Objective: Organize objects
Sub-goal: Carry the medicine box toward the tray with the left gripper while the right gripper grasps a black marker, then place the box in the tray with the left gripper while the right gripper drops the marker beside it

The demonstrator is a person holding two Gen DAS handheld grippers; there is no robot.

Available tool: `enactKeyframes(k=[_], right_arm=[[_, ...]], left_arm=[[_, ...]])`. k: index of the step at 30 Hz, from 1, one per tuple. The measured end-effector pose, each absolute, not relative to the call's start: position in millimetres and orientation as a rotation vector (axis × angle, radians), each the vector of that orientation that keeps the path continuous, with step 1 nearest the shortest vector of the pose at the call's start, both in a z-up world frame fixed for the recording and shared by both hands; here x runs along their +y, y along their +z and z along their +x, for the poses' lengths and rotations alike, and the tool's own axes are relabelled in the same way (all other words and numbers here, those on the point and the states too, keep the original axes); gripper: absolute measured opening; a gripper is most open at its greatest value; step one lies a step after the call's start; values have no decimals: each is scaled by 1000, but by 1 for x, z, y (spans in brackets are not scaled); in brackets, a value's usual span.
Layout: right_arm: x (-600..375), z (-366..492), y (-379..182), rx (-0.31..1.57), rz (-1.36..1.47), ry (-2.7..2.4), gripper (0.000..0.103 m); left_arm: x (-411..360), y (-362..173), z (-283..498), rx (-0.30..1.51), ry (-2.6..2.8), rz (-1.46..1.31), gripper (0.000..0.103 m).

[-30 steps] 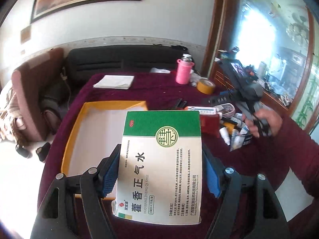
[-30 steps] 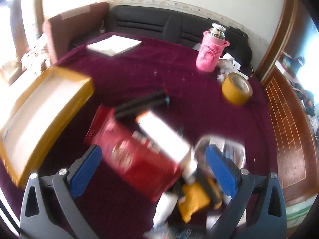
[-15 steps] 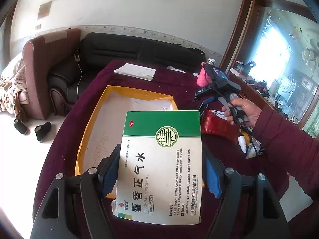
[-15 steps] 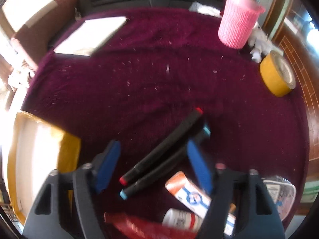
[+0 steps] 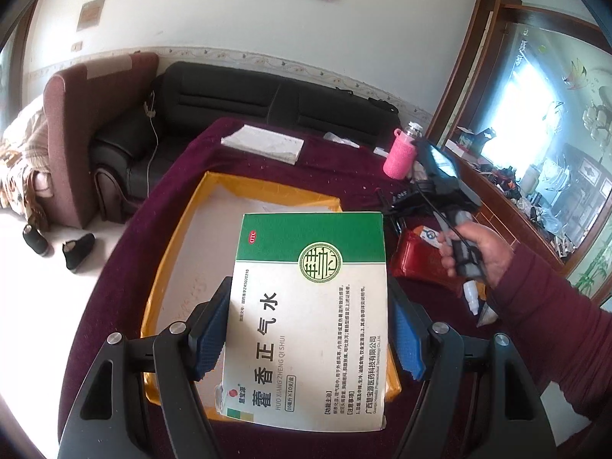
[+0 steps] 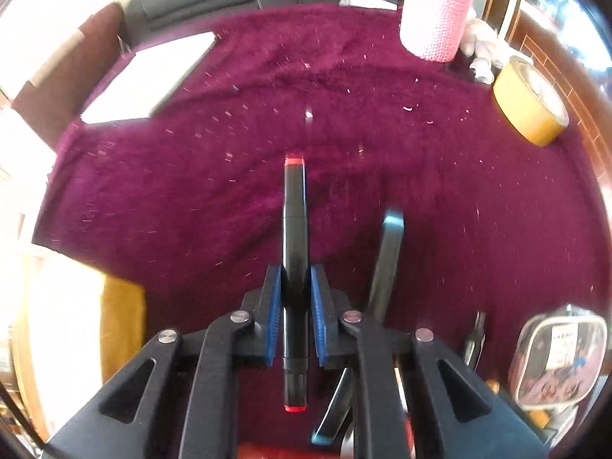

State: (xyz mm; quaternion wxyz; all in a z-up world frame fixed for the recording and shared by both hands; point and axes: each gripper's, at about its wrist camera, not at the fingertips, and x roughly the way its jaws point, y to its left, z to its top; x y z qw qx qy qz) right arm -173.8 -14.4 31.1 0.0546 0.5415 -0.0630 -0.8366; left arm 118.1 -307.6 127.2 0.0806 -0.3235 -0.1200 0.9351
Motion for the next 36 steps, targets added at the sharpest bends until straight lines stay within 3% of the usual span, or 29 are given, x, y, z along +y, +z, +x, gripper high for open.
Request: enactKeyframes(k=[8,15,26,36], right_arm=[[-30,-109,104,-254,1350,-2476,12],[-86,-88,134,-150,1267,-2303,13],[-158,-129,45,-120,1524,-2093,13],[-147,-164,24,-195,1565,-2105,17]], left_arm=[[-304,139,84,-371,2838,-978,68],[-305,114,32,-354,2861,-1120,68],[-306,48,-43,-417,2821,-1346,68],[-313,35,-52,-557,2778,-1357,70]])
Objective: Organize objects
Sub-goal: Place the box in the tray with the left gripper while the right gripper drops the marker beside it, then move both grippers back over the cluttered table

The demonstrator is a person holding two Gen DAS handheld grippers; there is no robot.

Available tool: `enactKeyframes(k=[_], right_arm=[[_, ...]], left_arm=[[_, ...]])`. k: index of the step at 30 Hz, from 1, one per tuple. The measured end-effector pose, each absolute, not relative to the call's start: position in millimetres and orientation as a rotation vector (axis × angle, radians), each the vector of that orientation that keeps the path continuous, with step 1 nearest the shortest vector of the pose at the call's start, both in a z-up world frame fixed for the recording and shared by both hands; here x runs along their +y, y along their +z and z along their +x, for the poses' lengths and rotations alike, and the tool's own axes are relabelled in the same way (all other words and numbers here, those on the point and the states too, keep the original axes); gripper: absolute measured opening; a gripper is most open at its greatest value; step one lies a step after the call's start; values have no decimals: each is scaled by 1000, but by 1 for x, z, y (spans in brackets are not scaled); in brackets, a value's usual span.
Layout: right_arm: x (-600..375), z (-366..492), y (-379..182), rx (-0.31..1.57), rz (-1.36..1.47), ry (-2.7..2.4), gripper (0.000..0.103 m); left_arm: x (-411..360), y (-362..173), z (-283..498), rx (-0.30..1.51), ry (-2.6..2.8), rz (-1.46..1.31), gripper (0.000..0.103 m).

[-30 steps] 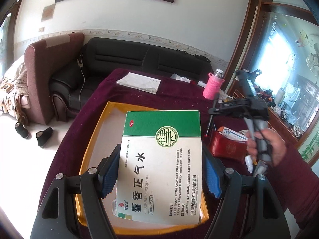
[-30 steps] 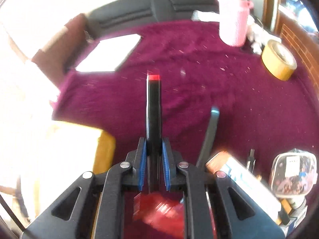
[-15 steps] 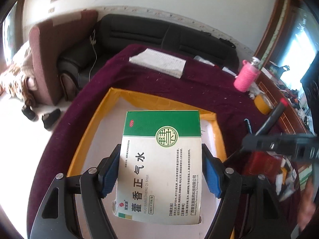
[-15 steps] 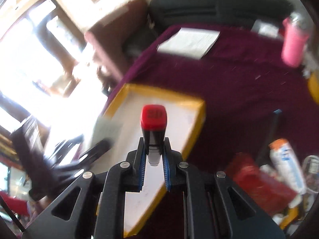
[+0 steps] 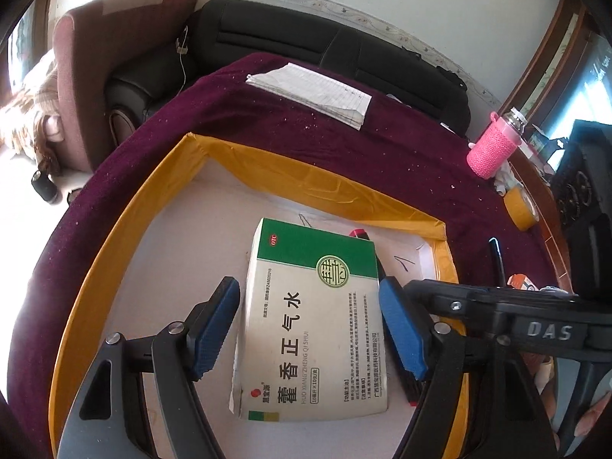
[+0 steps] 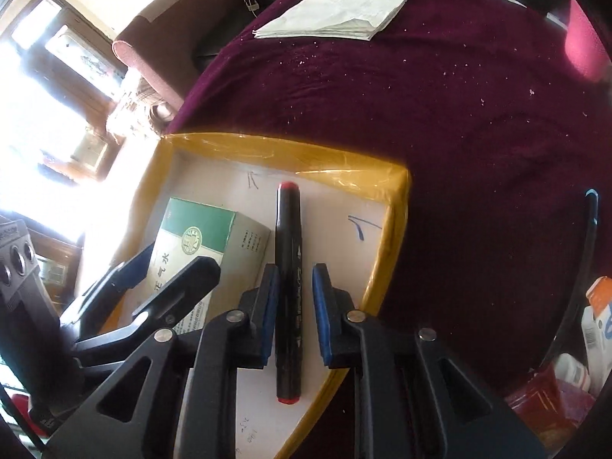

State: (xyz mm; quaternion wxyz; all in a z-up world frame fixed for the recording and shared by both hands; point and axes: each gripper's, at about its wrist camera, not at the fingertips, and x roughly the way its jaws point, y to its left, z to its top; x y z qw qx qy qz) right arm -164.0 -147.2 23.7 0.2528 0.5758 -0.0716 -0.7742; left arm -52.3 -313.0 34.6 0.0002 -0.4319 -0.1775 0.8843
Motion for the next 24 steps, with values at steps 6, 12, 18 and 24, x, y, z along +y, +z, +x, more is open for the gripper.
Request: enactKeyframes(k=[6,12,18,24], right_arm=[[-109,-119,73,-234,1411,-2218,44],[-58,-52,112,-214,1237,-2356,48],[7,27,172,-92,1078,-2503,47],[70,107,231,-108,869,-2629,76]], left_arm=[[-329,52,-24,-764,2889,-1299,70],[-304,63,7,-785,2881,-1297,73],[-273,143,77,-659,2983,-983,73],[-241,210,158,-562,3024,-713,73]])
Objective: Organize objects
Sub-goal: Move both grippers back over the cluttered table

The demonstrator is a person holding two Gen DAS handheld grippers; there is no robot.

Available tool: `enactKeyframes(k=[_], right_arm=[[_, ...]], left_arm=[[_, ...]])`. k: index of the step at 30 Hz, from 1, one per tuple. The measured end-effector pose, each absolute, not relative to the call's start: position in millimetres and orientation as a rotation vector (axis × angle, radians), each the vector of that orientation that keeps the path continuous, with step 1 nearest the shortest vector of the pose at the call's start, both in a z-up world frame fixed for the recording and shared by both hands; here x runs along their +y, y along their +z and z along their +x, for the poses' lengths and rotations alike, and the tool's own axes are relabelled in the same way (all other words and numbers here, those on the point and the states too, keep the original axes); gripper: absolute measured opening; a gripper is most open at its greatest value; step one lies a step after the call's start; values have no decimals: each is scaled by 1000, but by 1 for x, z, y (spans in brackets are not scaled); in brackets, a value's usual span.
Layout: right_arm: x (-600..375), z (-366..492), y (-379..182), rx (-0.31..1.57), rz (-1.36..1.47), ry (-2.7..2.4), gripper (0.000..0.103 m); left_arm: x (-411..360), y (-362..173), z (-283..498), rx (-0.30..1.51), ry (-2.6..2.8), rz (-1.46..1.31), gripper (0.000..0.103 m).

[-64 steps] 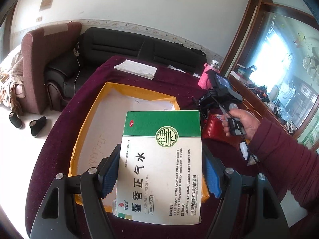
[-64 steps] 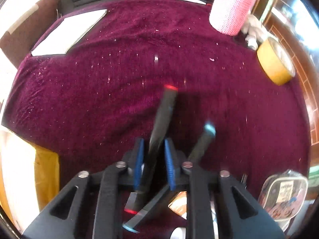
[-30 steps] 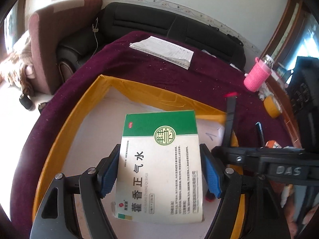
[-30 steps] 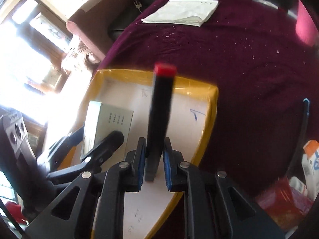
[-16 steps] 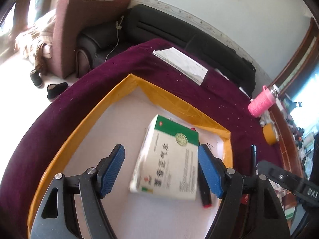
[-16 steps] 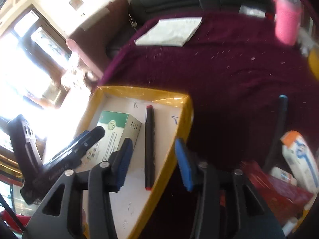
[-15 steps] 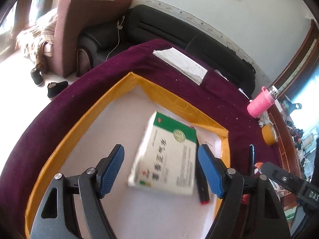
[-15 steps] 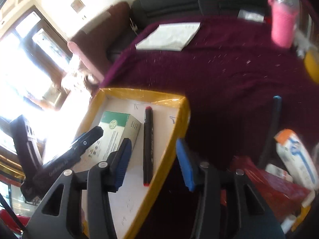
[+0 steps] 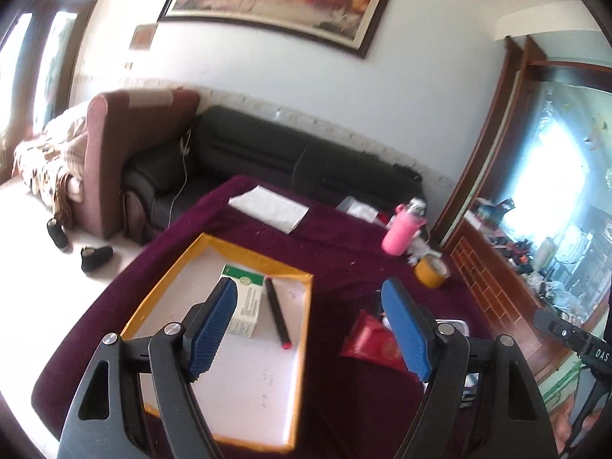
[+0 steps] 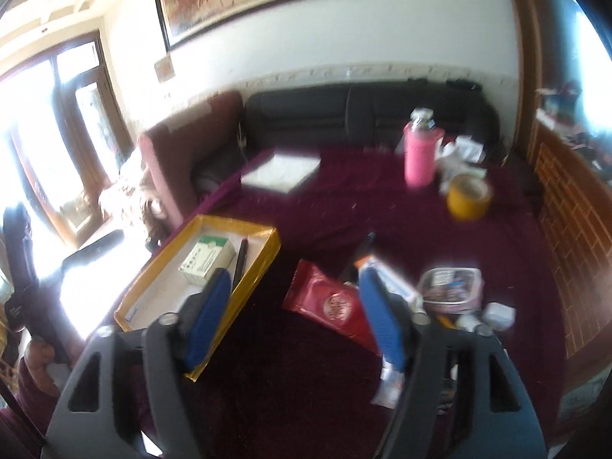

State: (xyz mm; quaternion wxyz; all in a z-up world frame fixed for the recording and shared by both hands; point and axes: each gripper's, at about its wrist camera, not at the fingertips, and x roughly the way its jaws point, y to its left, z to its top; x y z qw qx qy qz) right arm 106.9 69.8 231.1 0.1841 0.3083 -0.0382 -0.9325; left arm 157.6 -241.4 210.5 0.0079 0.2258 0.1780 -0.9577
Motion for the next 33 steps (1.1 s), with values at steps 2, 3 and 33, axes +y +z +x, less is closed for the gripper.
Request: enactKeyframes(k=[2,3,33], right_arm=[[86,131,242,-138,839,-2632,76],[94,144,248,-142,836,-2644,76],[245,88,354,106,1077,-3144,103]], left_arm=[[-234,224,176,548,-3020,675,73],[-229,233,186,547,-3037,659,73],[-72,318,16,-265,-3233,837,97]])
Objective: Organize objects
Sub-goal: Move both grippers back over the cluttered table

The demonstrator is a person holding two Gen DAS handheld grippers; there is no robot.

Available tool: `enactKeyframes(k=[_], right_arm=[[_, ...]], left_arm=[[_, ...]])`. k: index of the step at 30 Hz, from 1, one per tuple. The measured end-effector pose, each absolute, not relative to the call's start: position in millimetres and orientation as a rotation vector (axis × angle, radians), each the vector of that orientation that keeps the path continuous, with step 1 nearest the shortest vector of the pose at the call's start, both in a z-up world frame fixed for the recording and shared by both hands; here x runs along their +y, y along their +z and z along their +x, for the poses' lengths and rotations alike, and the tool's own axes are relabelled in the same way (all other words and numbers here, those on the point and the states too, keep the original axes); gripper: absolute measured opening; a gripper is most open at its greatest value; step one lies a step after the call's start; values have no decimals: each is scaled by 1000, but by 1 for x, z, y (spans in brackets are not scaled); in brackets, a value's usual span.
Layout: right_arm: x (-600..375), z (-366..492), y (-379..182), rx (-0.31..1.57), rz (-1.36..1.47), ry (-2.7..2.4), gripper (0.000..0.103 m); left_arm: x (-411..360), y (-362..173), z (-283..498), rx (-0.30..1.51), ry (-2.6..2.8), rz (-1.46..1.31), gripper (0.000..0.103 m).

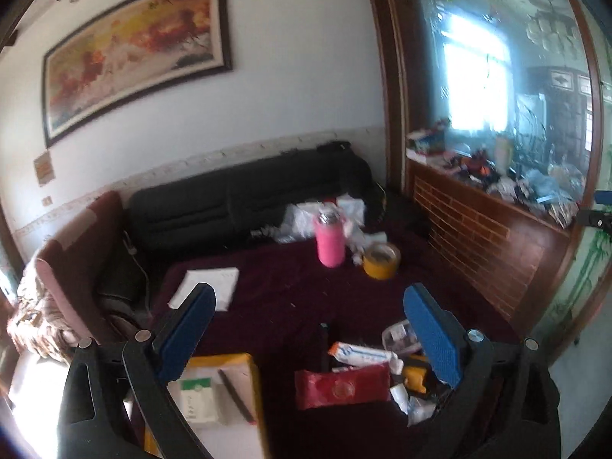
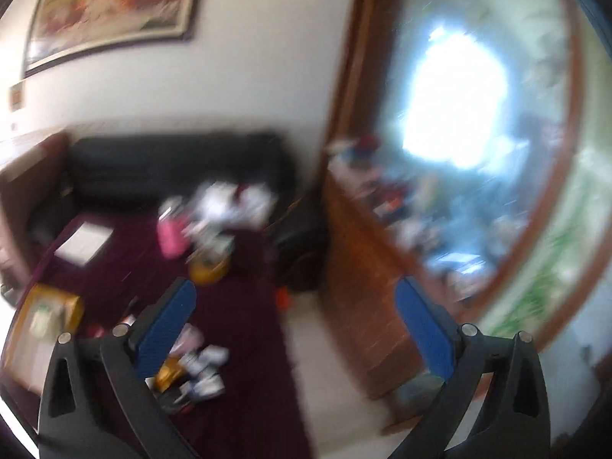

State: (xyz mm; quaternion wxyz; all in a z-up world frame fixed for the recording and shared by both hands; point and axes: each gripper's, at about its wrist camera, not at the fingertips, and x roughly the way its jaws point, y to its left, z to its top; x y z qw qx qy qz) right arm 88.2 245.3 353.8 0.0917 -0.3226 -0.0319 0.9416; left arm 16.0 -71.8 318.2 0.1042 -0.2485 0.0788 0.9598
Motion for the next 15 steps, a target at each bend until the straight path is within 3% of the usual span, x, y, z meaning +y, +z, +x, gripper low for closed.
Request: enactKeyframes(k=[2,7,15], right_arm=[[235,73,289,-83,-1077,2835,103],[205,38,164,-148,-1351,2928,103],[204,-7,104,186,-1667,2905,103]], left_arm=[[-50,253,-3,234,2722,-848,96],[-23,153,-13,174,2608,-1057,96],[-32,91,-116,137,2496,-1293,96]])
